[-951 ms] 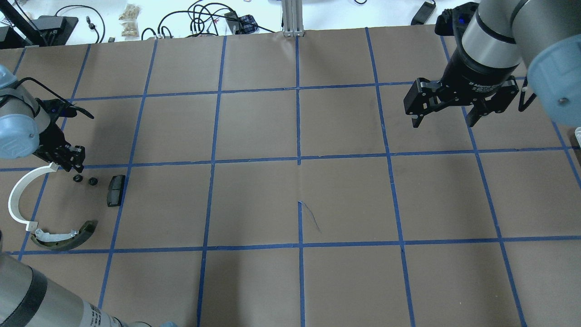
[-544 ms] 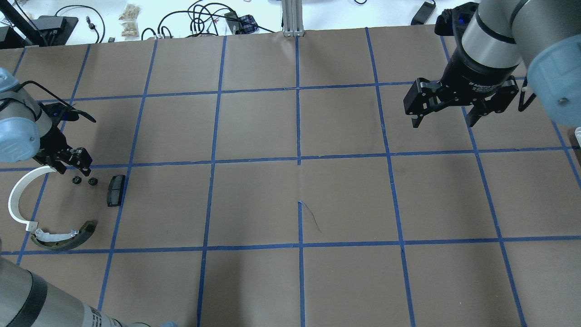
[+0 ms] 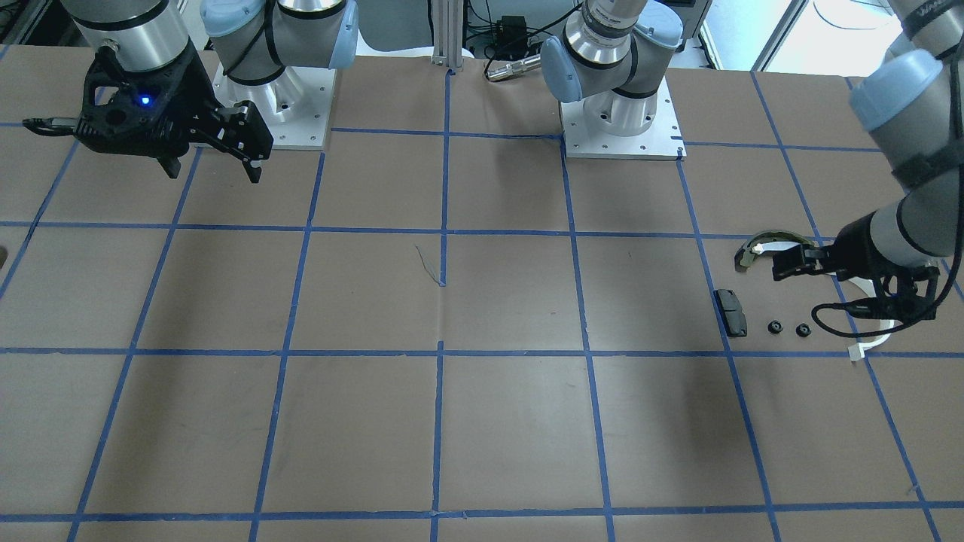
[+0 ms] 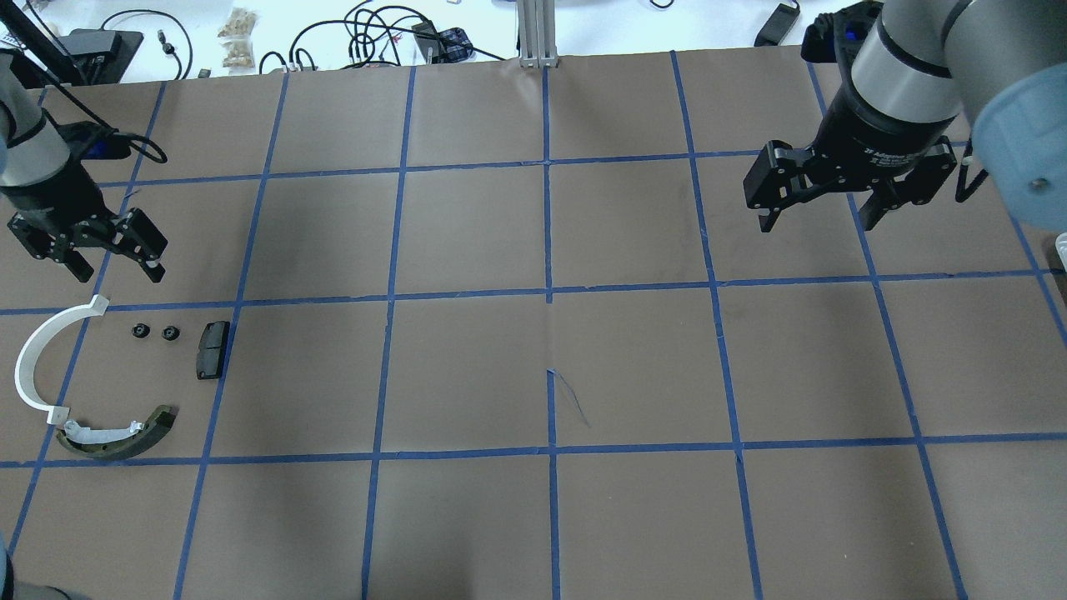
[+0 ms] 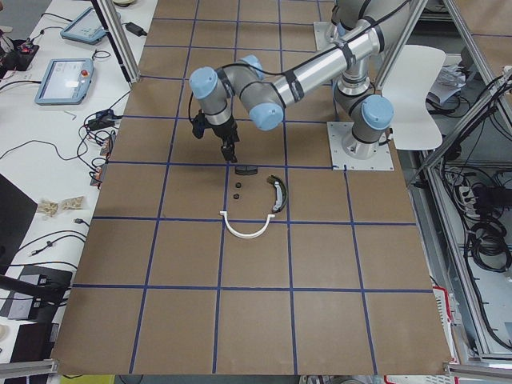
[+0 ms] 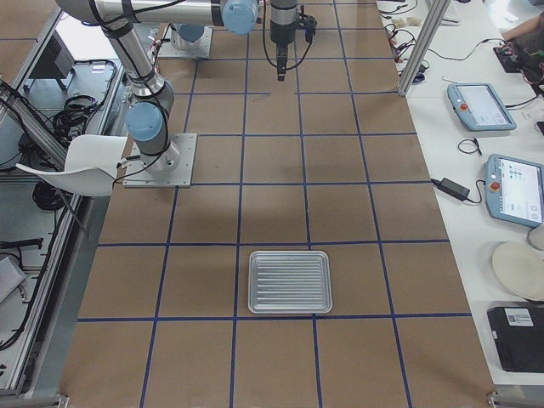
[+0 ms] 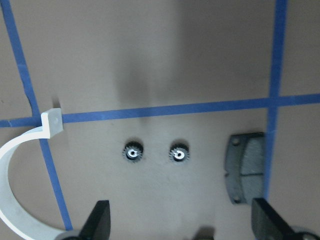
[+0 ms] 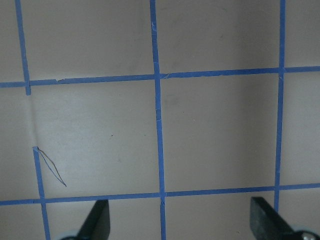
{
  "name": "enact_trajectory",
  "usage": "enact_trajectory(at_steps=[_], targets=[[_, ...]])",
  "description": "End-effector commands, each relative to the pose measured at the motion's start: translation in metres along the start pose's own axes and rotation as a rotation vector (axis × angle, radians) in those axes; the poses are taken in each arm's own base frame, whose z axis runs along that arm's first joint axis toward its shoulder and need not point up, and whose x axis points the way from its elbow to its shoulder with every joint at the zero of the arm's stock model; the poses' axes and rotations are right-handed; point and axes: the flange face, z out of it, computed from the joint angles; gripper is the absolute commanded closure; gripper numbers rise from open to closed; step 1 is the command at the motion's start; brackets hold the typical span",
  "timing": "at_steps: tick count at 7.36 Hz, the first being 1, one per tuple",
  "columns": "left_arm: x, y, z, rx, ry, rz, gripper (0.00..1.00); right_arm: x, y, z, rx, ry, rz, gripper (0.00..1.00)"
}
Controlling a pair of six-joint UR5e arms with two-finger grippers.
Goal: Place bearing gear from tray to pile
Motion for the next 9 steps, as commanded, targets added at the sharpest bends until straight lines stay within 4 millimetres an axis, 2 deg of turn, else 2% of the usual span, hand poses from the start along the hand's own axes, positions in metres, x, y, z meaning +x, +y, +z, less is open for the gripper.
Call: enact_trajectory(at_steps=[1, 2, 3, 4, 5, 6, 7, 8, 9], targets=[[0.088, 0.055, -0.091, 0.029, 0.09, -0.11, 0.0, 0.0, 0.0, -0.01, 0.018, -0.002, 0.0, 0.0], [0.134, 0.073, -0.114, 0.082, 0.061, -0.085, 0.0, -0.001, 0.004, -0.016, -0.032, -0.005, 0.008, 0.0], [0.17, 0.089, -0.13, 0.143, 0.038, -0.064, 0.0, -0.002, 0.001, -0.018, -0.038, -0.008, 0.007, 0.0], [0.206, 0.091, -0.14, 0.246, 0.022, 0.001, 0.0, -0.002, 0.001, -0.012, -0.049, -0.008, -0.001, 0.0], [0.241, 0.084, -0.144, 0.368, 0.005, 0.07, 0.0, -0.002, 0.004, -0.008, -0.055, -0.009, 0.002, 0.0], [0.258, 0.085, -0.134, 0.414, 0.002, 0.102, 0.0, -0.002, 0.006, -0.005, -0.06, -0.009, 0.0, 0.0], [0.254, 0.086, -0.128, 0.446, 0.013, 0.1, 0.0, -0.002, 0.006, -0.005, -0.058, -0.009, 0.0, 0.0], [0.246, 0.089, -0.134, 0.451, 0.002, 0.094, 0.0, -0.002, 0.006, -0.005, -0.06, -0.008, 0.0, 0.0], [0.243, 0.101, -0.133, 0.396, -0.001, 0.092, 0.0, -0.002, 0.006, -0.005, -0.06, -0.008, -0.001, 0.0]])
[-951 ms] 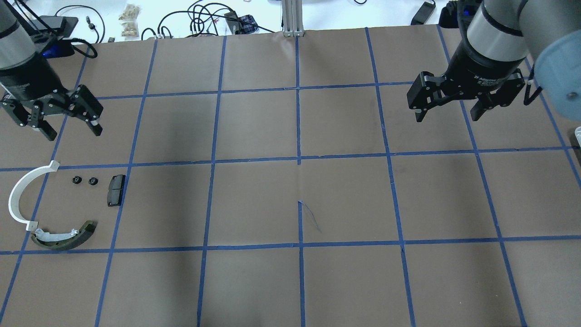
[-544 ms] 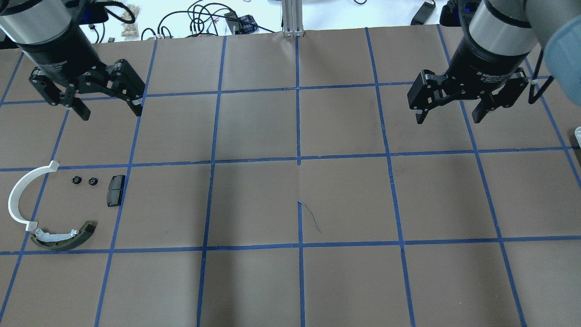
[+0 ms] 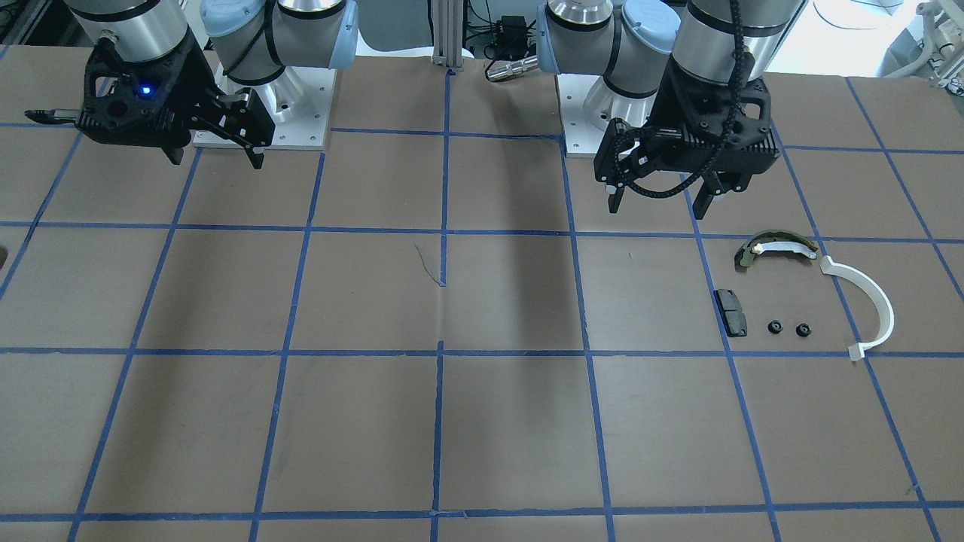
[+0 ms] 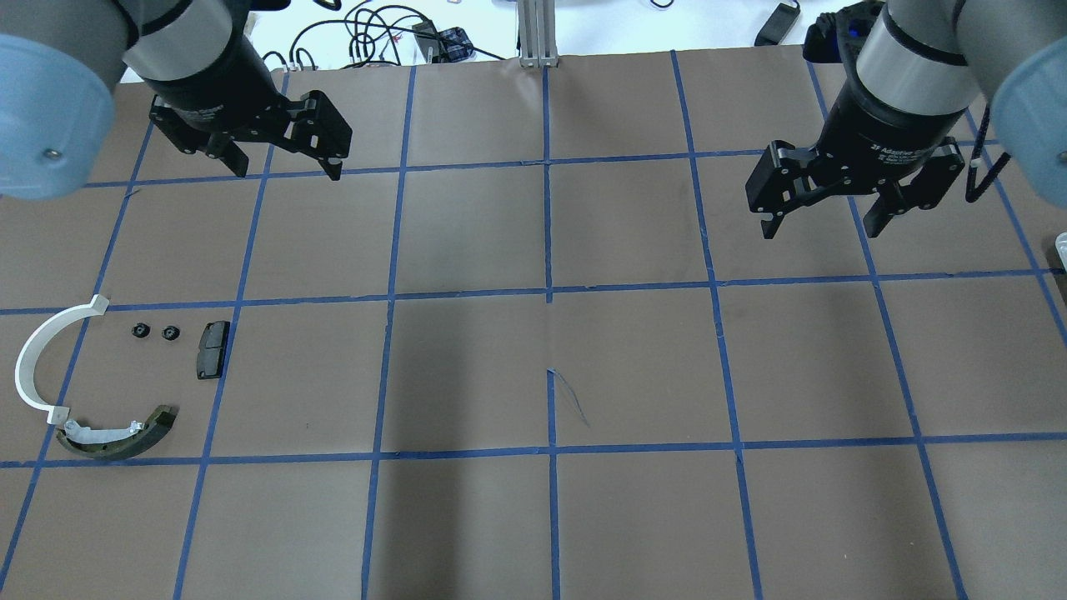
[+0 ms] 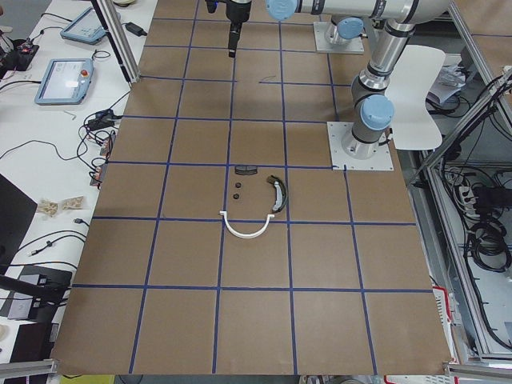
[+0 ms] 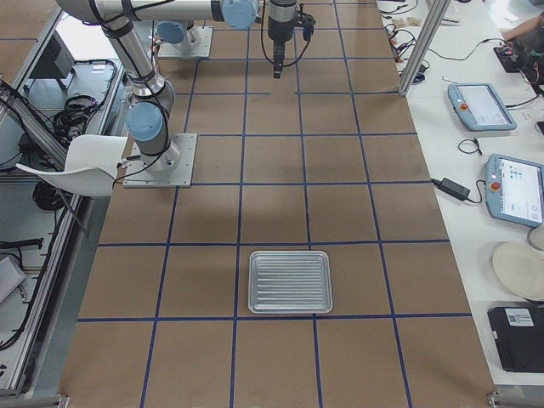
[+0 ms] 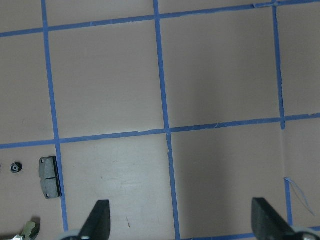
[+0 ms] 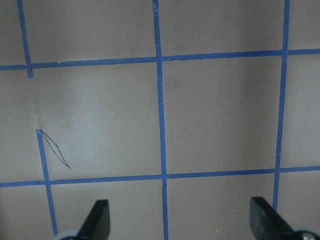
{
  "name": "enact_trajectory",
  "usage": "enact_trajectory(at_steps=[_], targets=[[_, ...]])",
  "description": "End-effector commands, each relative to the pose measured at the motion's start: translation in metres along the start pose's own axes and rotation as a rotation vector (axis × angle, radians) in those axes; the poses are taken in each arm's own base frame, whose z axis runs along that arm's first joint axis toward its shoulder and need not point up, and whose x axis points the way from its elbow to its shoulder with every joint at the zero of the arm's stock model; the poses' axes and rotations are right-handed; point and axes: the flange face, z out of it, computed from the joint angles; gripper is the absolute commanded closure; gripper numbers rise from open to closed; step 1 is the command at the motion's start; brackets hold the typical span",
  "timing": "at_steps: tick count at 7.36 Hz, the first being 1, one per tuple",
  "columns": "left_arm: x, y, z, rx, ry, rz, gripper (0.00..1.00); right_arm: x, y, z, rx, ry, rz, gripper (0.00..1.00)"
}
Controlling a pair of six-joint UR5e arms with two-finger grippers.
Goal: Place bearing gear from tray to pile
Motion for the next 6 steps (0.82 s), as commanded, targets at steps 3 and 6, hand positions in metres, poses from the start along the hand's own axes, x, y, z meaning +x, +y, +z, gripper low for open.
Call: enact_trajectory(at_steps=[3, 6], targets=[[-0.0022, 0.0221, -0.0039, -0.092, 0.004, -0.002, 0.0, 0.0002, 0.0007, 0.0004, -0.001, 0.002, -0.003, 0.0], [-0.0028, 0.0231, -0.0014, -0.094, 0.004, -0.004, 0.0, 0.0002, -0.0001, 0.0002, 0.001, 0.002, -0.003, 0.0]])
